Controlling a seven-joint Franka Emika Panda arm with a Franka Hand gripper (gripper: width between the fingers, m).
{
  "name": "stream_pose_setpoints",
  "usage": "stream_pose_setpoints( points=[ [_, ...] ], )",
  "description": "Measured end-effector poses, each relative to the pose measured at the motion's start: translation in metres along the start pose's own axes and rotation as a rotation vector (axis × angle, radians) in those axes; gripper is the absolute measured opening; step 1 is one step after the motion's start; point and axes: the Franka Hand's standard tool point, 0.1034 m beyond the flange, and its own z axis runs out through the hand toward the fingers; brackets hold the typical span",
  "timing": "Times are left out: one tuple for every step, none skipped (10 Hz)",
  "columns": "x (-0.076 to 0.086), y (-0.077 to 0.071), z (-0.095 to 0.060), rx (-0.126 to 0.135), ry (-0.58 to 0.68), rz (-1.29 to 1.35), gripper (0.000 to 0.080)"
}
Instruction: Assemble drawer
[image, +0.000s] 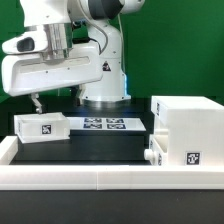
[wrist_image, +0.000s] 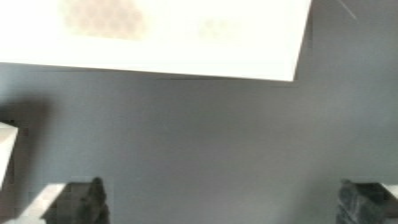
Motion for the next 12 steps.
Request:
stream_pose_setpoints(
  points=[
    [0.001,0.001,0.001,-0.005,0.005,0.015,0.0648],
    [0.001,0.003,0.005,-0.019,0.018,0.005,0.0648],
    [-0.011,0.005,0.006,-0.022,0.012,-0.003,0.0648],
    [-0.023,0.005,0.006,-0.035,0.013,0.006,0.0648],
    [-0.033,0.005,0.006,-0.043,0.012,0.016,0.0648],
    [-0.039,0.006,0.005,-0.059,0.019,0.02,0.0648],
    [-0.041,0.006,0.006,-0.069,0.024,0.021,0.0648],
    [-0.04,0.006,0.006,-0.068,0.025,0.021,0.0648],
    [-0.04,0.006,0.006,-0.068,0.025,0.02,0.0648],
    [-0.04,0.007,0.007,-0.07,0.026,0.017,0.0648],
    [-0.044,0.008,0.011,-0.084,0.034,-0.01,0.0648],
    [-0.059,0.007,0.021,-0.088,0.03,-0.002,0.0648]
  ],
)
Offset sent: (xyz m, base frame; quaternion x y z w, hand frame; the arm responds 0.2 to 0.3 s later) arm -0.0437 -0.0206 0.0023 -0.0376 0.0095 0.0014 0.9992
